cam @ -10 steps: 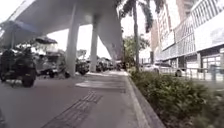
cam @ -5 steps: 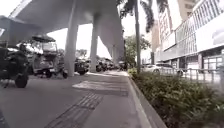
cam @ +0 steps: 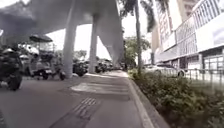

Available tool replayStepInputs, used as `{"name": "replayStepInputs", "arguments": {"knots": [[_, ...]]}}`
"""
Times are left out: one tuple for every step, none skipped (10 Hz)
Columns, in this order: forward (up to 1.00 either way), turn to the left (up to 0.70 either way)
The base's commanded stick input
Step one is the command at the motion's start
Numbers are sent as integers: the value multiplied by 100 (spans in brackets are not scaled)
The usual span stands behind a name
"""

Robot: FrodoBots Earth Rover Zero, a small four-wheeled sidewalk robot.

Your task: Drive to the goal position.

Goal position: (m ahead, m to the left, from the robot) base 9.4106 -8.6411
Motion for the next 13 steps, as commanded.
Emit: {"name": "replayStepInputs", "arguments": {"knots": [[45, 0], [45, 0], [45, 0], [45, 0], [45, 0], [45, 0], [45, 0], [45, 0], [45, 0], [45, 0], [45, 0], [45, 0], [45, 0]]}}
